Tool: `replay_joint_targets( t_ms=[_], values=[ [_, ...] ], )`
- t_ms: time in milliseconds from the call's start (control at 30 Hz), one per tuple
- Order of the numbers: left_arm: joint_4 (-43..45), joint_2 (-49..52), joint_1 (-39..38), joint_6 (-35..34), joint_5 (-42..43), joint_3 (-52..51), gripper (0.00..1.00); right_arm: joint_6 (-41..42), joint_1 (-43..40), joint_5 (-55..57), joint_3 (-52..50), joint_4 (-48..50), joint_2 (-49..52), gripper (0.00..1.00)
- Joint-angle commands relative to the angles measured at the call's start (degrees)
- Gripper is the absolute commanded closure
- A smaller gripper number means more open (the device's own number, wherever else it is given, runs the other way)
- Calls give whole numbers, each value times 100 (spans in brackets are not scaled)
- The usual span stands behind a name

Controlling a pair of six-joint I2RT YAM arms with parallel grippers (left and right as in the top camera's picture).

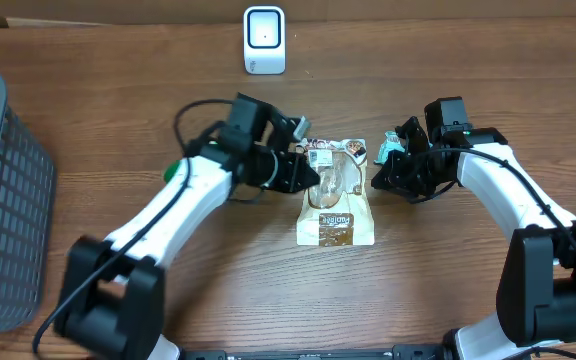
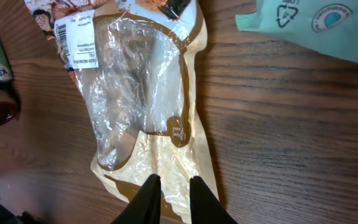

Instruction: Scan the item barcode

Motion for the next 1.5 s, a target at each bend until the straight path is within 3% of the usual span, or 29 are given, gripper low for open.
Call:
replay_joint_targets(
  t_ms=[0, 100, 433, 1000, 1267, 1467],
  values=[
    [103, 573, -205, -741, 61, -52, 96, -13, 0, -129, -35, 48, 11, 83],
    [92, 999, -334, -1211, -275, -52, 96, -13, 0, -129, -35, 98, 11, 83],
    [-79, 1364, -393, -1753, -1368, -52, 96, -9, 0, -131, -44, 122, 11, 82],
    [-136, 1613, -498, -2107, -1604, -52, 96, 57, 0, -133, -291, 669, 396, 81],
    [-160, 1615, -498, -2109, -1611, -52, 96, 92, 0, -173, -291, 1147, 632, 73],
    [-173, 1615, -498, -2109, -1615, -52, 96, -92, 0, -415, -293, 1399, 876, 48]
  ],
)
